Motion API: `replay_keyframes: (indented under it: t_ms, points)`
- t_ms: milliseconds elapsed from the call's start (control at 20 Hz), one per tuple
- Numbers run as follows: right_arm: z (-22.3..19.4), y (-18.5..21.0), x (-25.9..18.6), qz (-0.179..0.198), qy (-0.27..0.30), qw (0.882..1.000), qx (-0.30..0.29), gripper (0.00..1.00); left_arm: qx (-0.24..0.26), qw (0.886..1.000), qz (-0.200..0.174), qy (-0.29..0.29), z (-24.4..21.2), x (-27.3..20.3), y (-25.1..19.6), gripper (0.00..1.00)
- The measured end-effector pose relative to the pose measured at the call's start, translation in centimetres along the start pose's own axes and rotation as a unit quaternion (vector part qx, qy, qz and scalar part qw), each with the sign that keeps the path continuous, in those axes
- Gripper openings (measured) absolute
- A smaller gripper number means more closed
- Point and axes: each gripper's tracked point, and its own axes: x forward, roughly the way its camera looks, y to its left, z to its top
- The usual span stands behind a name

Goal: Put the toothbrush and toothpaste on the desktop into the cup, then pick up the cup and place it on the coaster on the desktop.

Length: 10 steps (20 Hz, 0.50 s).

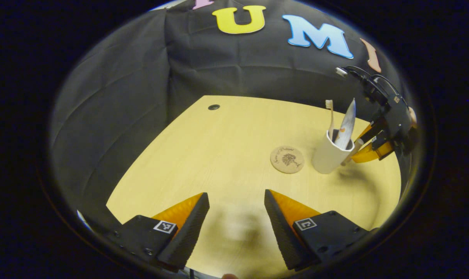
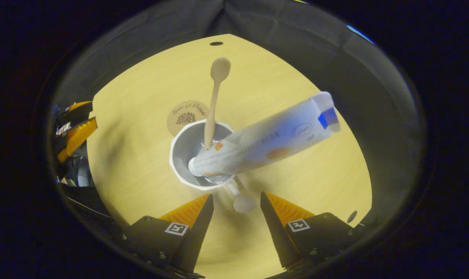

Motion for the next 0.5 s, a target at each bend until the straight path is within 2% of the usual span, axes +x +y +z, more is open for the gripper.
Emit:
replay_keyframes:
  t_ms: [250, 300, 400, 450, 500]
  points:
    - [0.6, 0.4, 1.5, 0.019, 0.018, 0.999, -0.019, 0.72, -0.018, 1.000, 0.024, 0.010, -0.9, -0.5, 2.3, 0.95]
    - [0.5, 0.5, 1.7, 0.022, 0.023, 0.999, -0.021, 0.67, -0.020, 0.999, 0.027, 0.012, -1.0, -0.5, 2.6, 0.95]
    - [0.6, 0.5, 2.2, 0.023, 0.027, 0.999, -0.025, 0.66, -0.025, 0.999, 0.030, 0.014, -1.2, -0.4, 2.8, 0.95]
    - [0.5, 0.5, 2.2, 0.026, 0.030, 0.999, -0.024, 0.60, -0.026, 0.999, 0.031, 0.015, -1.3, -0.5, 2.8, 0.95]
    - [0.5, 0.5, 2.3, 0.026, 0.032, 0.999, -0.023, 0.59, -0.027, 0.999, 0.031, 0.017, -1.4, -0.5, 2.8, 0.95]
